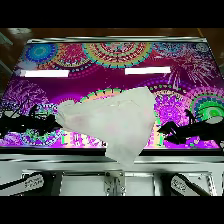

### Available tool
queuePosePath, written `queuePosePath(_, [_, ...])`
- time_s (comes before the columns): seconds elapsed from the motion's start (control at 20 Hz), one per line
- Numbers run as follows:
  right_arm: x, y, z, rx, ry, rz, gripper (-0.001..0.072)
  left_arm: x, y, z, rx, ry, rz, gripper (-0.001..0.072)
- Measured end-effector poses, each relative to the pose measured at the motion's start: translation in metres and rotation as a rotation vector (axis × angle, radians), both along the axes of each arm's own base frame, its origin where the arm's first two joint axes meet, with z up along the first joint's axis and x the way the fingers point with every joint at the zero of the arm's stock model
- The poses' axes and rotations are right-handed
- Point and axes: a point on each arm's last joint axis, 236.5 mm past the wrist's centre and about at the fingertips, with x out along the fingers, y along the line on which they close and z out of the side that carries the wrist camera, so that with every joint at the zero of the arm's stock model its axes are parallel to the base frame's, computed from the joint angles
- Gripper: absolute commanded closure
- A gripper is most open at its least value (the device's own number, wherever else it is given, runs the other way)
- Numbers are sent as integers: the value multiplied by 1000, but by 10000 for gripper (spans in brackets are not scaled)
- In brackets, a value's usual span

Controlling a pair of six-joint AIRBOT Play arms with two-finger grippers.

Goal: Fold the shirts.

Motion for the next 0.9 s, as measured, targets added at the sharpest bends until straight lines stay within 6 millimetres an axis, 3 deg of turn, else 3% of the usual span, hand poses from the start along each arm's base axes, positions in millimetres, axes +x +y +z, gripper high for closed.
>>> queuePosePath(0.25, [-20,33,-19,70,26,4,17,3,-1,22,15,-70,-27,663])
queuePosePath(0.55, [-28,74,-38,19,48,91,18,2,-3,32,17,-95,-42,663])
queuePosePath(0.6, [-32,82,-40,27,66,111,78,2,-3,33,16,-96,-44,663])
queuePosePath(0.7, [-37,93,-48,22,90,137,615,2,-3,34,16,-98,-47,664])
queuePosePath(0.75, [-37,97,-52,10,88,146,658,2,-3,34,16,-99,-47,664])
queuePosePath(0.9, [-24,108,-42,21,38,170,659,6,-2,46,32,-143,-61,665])
